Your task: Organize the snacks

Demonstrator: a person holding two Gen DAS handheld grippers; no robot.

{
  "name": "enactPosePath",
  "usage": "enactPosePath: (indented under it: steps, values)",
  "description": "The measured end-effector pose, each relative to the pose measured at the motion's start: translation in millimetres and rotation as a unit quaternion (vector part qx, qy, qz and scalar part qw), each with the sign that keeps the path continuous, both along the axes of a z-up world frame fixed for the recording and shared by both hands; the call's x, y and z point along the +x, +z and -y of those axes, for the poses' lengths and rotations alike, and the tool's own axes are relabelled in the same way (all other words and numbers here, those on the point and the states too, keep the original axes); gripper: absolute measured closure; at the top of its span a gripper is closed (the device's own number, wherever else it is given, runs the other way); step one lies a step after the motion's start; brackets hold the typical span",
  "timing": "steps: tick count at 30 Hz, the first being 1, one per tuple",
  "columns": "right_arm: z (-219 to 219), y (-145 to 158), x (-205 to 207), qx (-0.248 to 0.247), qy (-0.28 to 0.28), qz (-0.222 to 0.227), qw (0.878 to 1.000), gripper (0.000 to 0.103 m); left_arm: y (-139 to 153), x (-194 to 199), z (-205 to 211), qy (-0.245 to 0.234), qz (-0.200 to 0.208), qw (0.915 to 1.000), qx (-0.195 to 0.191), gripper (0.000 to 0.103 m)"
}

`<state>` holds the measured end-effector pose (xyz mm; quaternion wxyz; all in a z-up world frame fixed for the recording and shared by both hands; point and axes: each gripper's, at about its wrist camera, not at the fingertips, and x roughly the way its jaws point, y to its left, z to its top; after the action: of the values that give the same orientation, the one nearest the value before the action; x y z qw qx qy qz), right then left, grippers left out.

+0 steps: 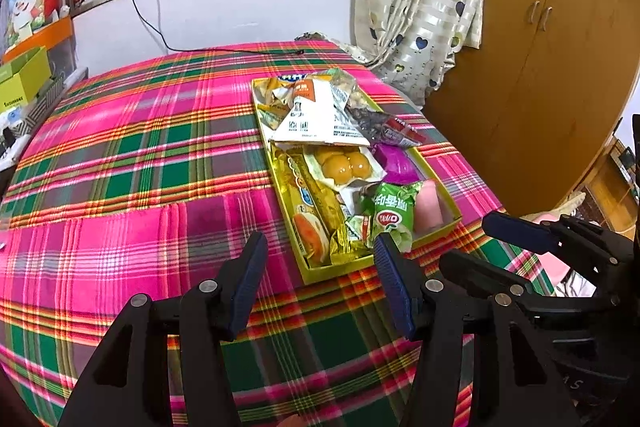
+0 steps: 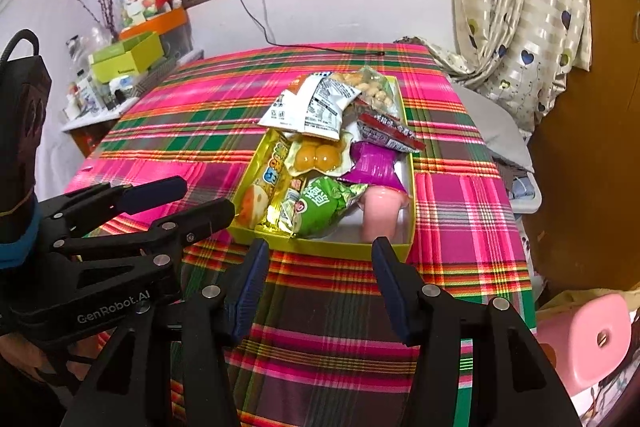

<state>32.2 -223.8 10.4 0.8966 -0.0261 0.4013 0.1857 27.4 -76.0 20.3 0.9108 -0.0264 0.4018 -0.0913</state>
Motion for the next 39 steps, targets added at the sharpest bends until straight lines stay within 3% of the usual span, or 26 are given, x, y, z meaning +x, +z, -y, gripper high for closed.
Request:
enactPosePath:
  steps: [18, 39]
  values:
    - [3.1, -14.7, 12.0, 0.005, 0.006, -0.022, 1.0, 0.051, -13.3, 10.5, 4.7, 0.012, -0.021, 0.9996, 0.014, 0.047]
    - [14.2, -14.1, 11.9, 0.021, 0.016, -0.016, 1.0, 0.051, -8.3, 3.8, 18.8, 0.036, -0.01, 0.9988, 0.03, 0.047]
